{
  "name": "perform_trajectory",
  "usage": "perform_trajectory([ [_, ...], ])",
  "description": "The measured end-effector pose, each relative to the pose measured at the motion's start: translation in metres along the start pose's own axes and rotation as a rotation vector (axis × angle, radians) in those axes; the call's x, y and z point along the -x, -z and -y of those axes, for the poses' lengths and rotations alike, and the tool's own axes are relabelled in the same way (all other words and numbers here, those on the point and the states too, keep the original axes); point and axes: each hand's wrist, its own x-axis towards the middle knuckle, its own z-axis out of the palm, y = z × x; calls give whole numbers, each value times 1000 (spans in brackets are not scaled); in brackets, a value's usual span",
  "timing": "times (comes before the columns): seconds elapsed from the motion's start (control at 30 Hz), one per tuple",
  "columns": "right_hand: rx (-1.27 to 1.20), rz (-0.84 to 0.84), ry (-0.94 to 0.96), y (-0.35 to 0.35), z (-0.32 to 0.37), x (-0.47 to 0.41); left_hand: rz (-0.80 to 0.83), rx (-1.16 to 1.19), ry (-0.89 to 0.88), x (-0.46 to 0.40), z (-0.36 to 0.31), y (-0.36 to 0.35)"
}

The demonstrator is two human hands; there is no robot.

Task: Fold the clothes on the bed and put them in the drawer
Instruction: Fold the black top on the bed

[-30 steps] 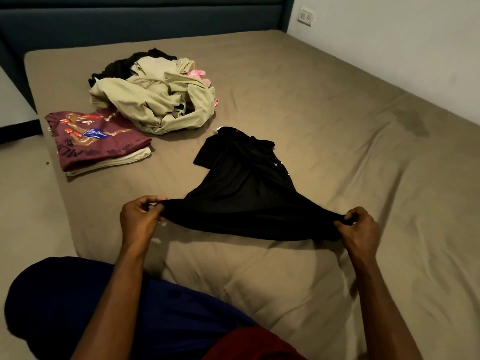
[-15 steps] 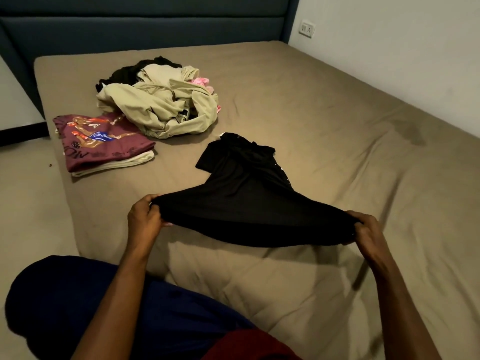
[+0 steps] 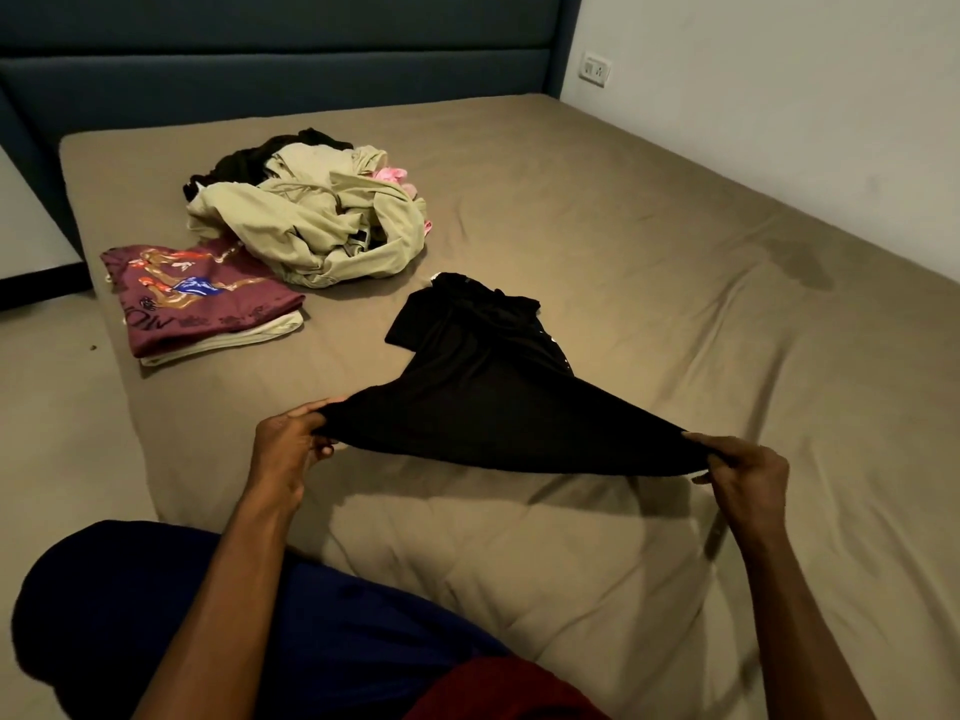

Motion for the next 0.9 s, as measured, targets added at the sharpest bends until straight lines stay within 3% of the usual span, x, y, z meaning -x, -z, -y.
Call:
perform_trajectory([
  [0.1,-87,59,-79,4,-4,2,-114,-331,-190,6,4,8],
  [0.2,-60,9,-163,8,-9,-1,-156,-532,-323,10,3,9],
  [0.3,245,-79,-119,13,-11,-3,-167,-809,-335,8,0,13],
  [0.4,628,-59,-38,8,-10,-1,-120,-988,-272,6,-2,15],
  [0.47,617,-36,-75,-2,-12,-3,-53,-970,-307,5,0,15],
  [0.6,9,-69,-313,-23,-19,-14,86,-464,-194,1,-7,7],
  [0.77,-911,-112,-703,-46,5,-51,38,31,75,-22,-29,-32],
  [0.83,-1148,-122,-794,-55,18,-81,24,114,139,-44,-47,-57],
  [0.9,-1235,-113,-788,-60,38,-132,51,158,143,-84,-84,-97],
])
